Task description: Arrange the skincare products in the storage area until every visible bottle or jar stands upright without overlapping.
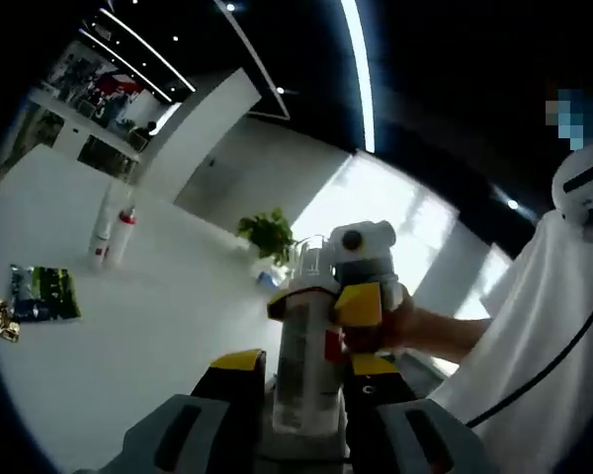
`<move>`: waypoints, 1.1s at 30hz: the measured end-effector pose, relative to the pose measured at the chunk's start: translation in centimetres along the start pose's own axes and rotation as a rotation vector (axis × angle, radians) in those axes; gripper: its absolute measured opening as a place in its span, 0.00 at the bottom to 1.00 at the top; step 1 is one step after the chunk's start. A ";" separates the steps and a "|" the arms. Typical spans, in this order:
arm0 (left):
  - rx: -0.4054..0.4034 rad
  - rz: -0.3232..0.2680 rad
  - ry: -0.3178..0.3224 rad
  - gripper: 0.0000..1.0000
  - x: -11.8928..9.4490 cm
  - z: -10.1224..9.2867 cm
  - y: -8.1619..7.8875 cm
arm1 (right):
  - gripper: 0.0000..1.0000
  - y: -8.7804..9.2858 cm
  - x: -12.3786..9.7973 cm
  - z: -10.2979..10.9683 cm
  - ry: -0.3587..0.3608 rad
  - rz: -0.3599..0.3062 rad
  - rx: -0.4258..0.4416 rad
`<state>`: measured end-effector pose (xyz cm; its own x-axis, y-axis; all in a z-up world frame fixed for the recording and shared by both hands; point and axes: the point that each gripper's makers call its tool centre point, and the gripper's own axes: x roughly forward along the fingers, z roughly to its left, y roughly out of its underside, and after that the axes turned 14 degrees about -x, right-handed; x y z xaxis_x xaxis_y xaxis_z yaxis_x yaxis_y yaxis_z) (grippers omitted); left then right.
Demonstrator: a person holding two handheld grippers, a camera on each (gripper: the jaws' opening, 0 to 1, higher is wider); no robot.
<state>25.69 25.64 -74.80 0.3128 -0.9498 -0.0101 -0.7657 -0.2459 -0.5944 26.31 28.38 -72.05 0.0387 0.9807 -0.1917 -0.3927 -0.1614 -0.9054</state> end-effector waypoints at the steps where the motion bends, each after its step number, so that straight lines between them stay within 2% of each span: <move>1: -0.024 0.005 0.022 0.30 0.0 -0.4 0.2 | 0.21 -0.1 0.1 0.3 -0.014 0.003 -0.023; 2: -0.040 0.013 0.052 0.28 0.0 -0.9 0.3 | 0.21 -0.2 0.2 0.6 -0.032 0.011 -0.051; 7: -0.026 0.020 0.078 0.26 -0.2 -1.4 0.6 | 0.22 -0.3 0.6 1.3 -0.088 0.041 -0.064; 11: 0.001 -0.039 0.049 0.25 -0.4 -1.0 -0.3 | 0.22 -0.4 0.6 0.4 -0.052 0.038 -0.040; 14: 0.023 -0.070 -0.012 0.25 -0.4 0.0 -0.7 | 0.23 -0.2 0.9 -0.9 0.015 0.041 -0.020; 18: 0.033 -0.113 -0.068 0.24 -0.7 0.8 -1.3 | 0.23 -0.5 1.4 -1.7 0.067 0.017 0.014; 20: 0.035 -0.121 -0.084 0.24 -0.8 1.0 -1.5 | 0.23 -0.5 1.7 -1.9 0.085 0.015 0.004; 22: 0.042 -0.144 -0.128 0.24 -1.0 1.7 -2.0 | 0.24 -0.5 2.0 -2.6 0.130 0.014 0.011; 26: 0.070 -0.173 -0.187 0.24 -1.4 2.5 -2.5 | 0.25 -0.6 2.1 -3.2 0.163 0.005 0.035; 29: 0.115 -0.180 -0.252 0.24 -1.7 3.3 -2.7 | 0.25 -0.7 2.1 -3.6 0.187 -0.004 0.071; 33: 0.191 -0.160 -0.348 0.24 -1.7 4.1 -2.4 | 0.28 -0.5 2.1 -4.2 0.230 -0.017 0.135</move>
<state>29.31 28.62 -76.72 0.6153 -0.7725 -0.1568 -0.5846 -0.3138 -0.7482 30.41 30.05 -73.63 0.2480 0.9297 -0.2723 -0.5085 -0.1143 -0.8534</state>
